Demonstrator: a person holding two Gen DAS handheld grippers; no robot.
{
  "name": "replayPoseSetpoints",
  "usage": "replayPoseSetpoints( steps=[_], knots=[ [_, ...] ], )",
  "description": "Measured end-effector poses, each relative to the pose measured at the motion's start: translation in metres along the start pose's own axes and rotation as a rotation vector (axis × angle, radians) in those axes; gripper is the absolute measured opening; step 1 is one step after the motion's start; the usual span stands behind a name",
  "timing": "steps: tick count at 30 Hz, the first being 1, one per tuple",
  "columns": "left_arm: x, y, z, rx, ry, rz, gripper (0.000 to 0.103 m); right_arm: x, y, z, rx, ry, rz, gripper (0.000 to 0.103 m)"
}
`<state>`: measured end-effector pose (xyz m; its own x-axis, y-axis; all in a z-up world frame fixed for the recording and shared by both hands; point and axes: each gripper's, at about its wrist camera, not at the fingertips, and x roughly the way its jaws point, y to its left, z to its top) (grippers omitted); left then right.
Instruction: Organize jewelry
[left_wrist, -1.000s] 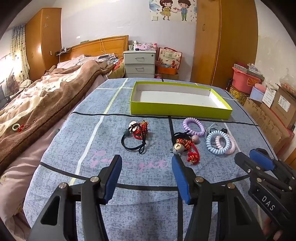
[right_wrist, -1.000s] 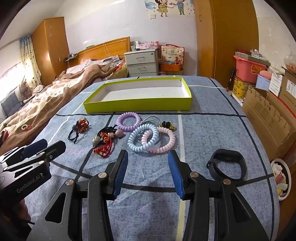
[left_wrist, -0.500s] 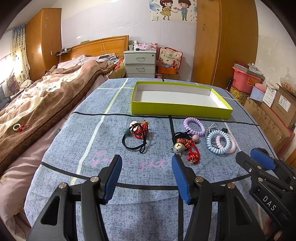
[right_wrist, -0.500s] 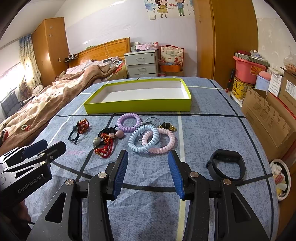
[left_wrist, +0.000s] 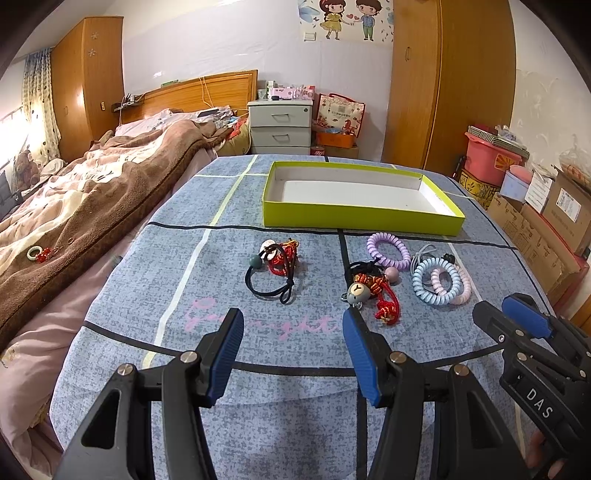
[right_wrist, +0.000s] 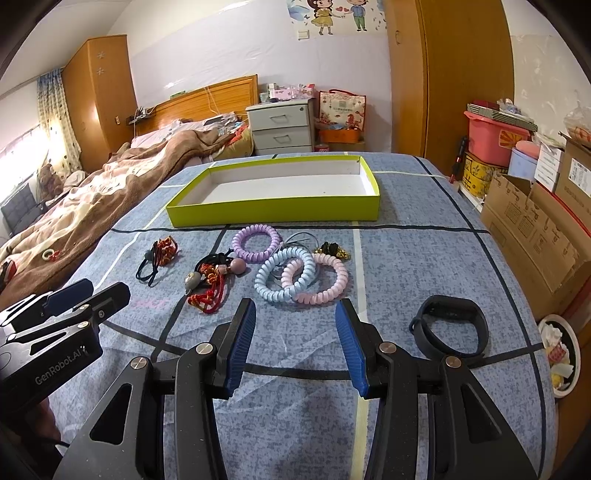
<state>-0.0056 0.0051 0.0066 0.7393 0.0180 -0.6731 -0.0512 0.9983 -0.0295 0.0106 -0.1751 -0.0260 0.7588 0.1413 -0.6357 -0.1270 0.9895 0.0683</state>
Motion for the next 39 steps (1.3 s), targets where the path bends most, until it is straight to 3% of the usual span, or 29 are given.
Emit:
replayPoseSetpoints(
  steps=[39],
  knots=[
    [-0.0001, 0.0008, -0.0006, -0.005, 0.001, 0.005, 0.058, -0.0019, -0.0020, 0.0000, 0.005, 0.001, -0.004, 0.046]
  ],
)
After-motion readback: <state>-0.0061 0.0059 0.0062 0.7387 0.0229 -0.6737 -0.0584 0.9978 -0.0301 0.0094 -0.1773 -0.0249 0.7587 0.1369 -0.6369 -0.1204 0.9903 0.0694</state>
